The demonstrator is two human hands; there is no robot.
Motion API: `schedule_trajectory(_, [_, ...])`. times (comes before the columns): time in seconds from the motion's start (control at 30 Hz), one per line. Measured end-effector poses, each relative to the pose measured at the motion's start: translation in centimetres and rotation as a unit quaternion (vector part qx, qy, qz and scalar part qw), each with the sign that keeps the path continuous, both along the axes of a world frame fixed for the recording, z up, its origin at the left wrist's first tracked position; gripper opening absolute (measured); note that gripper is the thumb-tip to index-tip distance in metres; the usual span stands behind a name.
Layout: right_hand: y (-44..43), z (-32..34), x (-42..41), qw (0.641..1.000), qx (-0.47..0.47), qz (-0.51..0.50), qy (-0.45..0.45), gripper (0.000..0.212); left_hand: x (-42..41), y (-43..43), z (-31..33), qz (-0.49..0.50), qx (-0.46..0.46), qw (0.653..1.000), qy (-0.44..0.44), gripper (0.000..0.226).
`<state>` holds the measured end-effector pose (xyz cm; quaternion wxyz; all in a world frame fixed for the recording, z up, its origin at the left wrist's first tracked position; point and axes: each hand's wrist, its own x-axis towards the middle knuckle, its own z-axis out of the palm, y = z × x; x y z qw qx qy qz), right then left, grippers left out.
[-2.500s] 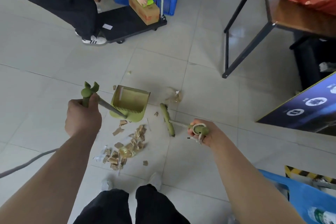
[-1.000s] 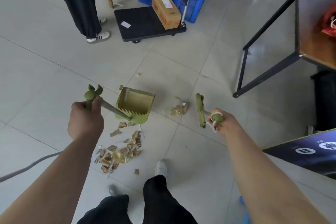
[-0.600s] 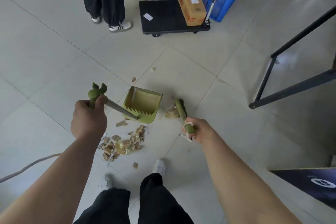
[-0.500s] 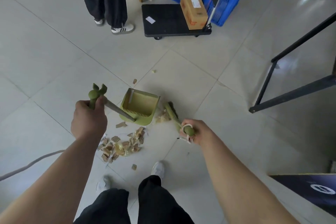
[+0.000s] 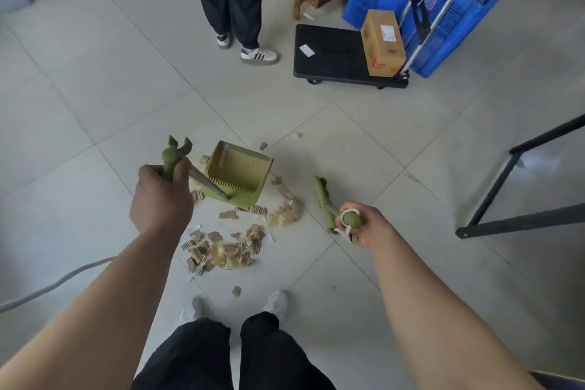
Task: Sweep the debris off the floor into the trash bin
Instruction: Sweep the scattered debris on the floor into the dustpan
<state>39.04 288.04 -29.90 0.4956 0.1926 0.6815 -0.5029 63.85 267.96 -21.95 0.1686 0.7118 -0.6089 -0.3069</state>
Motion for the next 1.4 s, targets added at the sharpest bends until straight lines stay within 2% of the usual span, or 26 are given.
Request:
schedule_trajectory(0.2, [-3.8,-0.2,5.7,0.994,0.03,0.096,-0.031,0.005,3.4,-0.2,-0.4,0.033,0.009,0.999,-0.007,0.048])
schedule_trajectory(0.37, [-5.9,1.5,10.7,0.979,0.028,0.194,-0.051,0.022,6.3,-1.0,-0.7,0.058,0.029,0.998,-0.003,0.048])
schedule_trajectory(0.6, [-8.7,3.6,12.2,0.972,0.035,0.23,-0.027,0.015,10.1,-3.3,0.4,0.07,0.035,0.997,0.011,0.048])
schedule_trajectory(0.77, [-9.8,4.1,11.4,0.978,0.022,0.207,0.011,0.024,10.9,-4.6,1.1,0.054,0.03,0.998,0.014,0.048])
schedule_trajectory(0.9, [-10.9,3.9,8.9,0.983,0.025,0.177,0.04,0.02,10.8,-5.9,1.0,0.056,0.024,0.998,0.011,0.048])
schedule_trajectory(1.0, [-12.2,3.3,6.6,0.99,0.016,0.137,0.03,0.021,10.0,-7.0,0.8,0.071,0.022,0.997,0.012,0.048])
schedule_trajectory(1.13, [-14.2,1.6,3.9,0.99,0.026,0.139,0.026,0.024,8.3,-8.1,0.2,0.099,0.02,0.995,0.006,0.048])
schedule_trajectory(1.23, [-15.6,0.5,2.9,0.983,0.055,0.176,0.012,0.02,6.6,-8.9,0.0,0.123,0.023,0.992,0.001,0.048])
schedule_trajectory(1.4, [-18.4,1.4,2.1,0.949,0.086,0.302,-0.01,0.021,3.4,-10.3,-0.4,0.175,0.033,0.984,0.012,0.05])
